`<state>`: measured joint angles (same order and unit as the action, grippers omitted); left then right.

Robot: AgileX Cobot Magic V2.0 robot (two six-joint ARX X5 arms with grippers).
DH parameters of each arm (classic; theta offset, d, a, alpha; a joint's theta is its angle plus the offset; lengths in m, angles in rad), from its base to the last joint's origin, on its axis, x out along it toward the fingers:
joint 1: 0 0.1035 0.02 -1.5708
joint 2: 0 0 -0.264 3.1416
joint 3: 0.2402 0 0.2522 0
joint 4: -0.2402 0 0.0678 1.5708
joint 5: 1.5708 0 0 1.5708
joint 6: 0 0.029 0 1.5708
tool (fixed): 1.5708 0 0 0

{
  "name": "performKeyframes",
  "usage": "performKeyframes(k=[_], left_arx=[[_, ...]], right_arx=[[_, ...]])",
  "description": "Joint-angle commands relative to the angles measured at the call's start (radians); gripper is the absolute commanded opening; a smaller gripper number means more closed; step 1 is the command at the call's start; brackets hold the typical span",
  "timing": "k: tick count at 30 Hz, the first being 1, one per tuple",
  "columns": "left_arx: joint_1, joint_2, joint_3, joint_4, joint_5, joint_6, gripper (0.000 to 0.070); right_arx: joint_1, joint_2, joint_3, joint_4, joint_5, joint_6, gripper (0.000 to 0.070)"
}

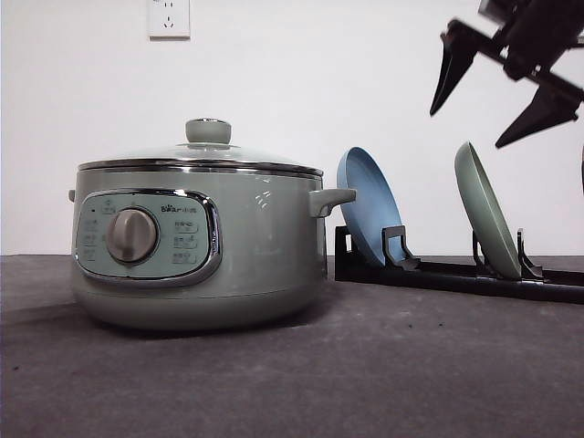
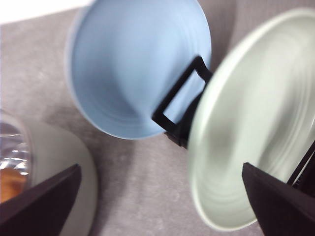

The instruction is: Transfer potato from steamer to green plate

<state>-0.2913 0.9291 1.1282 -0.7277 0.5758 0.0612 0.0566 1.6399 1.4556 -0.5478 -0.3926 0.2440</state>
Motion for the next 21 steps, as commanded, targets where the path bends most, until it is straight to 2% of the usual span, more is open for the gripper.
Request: performKeyframes(k=[1, 4, 16, 21], left_arx=[[-0.004, 0.008, 0.024, 0.008, 0.009, 0.002, 0.0676], [-0.004, 0.009, 0.024, 0.007, 0.009, 0.002, 0.0676], [-0.004, 0.020, 0.024, -0.010, 0.009, 0.002, 0.0676], [-0.004, 0.020, 0.024, -0.010, 0.009, 0.002, 0.0676]], right_arx=[[-0.003, 0.032, 0.026, 0.020, -0.002, 0.006, 0.0586], [-0.008, 0.056, 0.026, 0.038, -0.001, 0.004, 0.0563], [-0.013, 0.087, 0.026, 0.106, -0.010, -0.008, 0.0371], [-0.013, 0.098, 0.026, 0.106, -0.011, -0.008, 0.0344]])
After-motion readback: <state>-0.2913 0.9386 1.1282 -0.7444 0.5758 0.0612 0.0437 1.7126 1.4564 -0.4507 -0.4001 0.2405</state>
